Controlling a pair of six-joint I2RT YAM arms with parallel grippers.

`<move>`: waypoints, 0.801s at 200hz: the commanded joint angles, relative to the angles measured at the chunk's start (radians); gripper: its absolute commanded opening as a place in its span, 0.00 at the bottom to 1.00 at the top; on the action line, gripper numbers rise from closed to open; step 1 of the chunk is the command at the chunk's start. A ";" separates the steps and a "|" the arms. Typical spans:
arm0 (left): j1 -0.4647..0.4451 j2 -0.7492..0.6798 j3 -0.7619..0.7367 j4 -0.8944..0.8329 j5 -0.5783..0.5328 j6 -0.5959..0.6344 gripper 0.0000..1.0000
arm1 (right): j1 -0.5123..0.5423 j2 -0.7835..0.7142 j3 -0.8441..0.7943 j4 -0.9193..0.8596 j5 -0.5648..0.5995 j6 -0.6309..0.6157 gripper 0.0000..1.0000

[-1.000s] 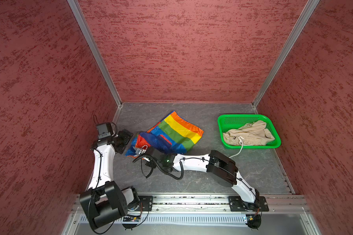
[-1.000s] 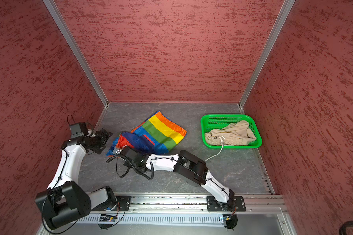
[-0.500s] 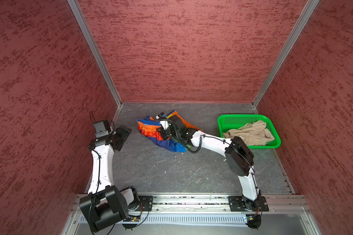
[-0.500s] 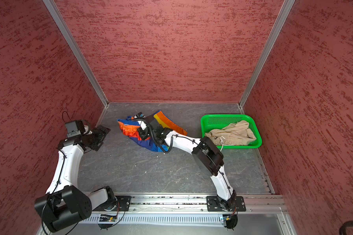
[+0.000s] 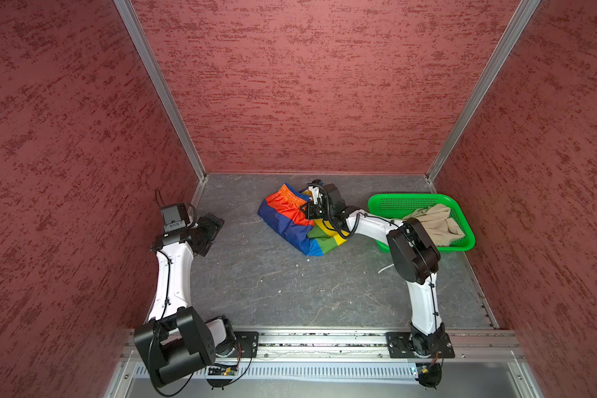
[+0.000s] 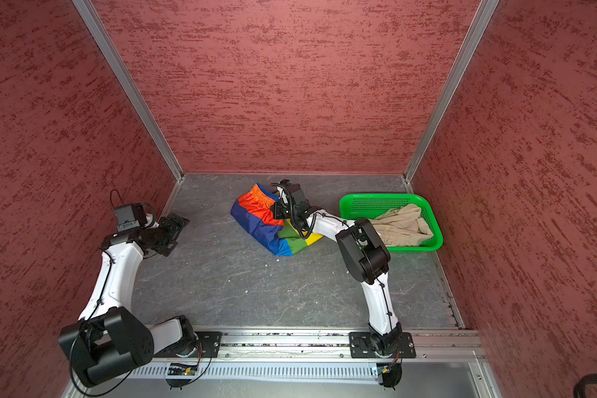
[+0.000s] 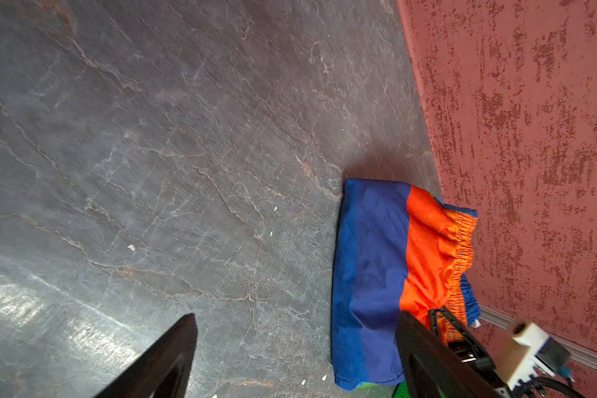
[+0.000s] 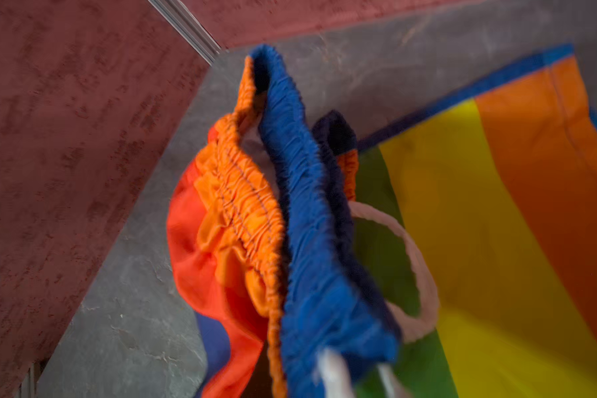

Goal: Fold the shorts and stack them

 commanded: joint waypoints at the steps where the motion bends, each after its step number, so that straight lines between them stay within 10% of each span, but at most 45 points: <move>1: -0.012 0.013 0.005 0.020 -0.003 0.001 0.91 | -0.018 0.030 -0.035 0.027 0.057 0.088 0.12; 83: -0.099 0.059 -0.007 0.051 -0.030 0.001 0.87 | -0.041 -0.141 -0.235 0.155 0.189 0.074 0.10; 160: -0.368 0.207 0.150 0.069 -0.054 -0.008 0.86 | 0.044 -0.245 -0.267 0.213 0.208 -0.070 0.10</move>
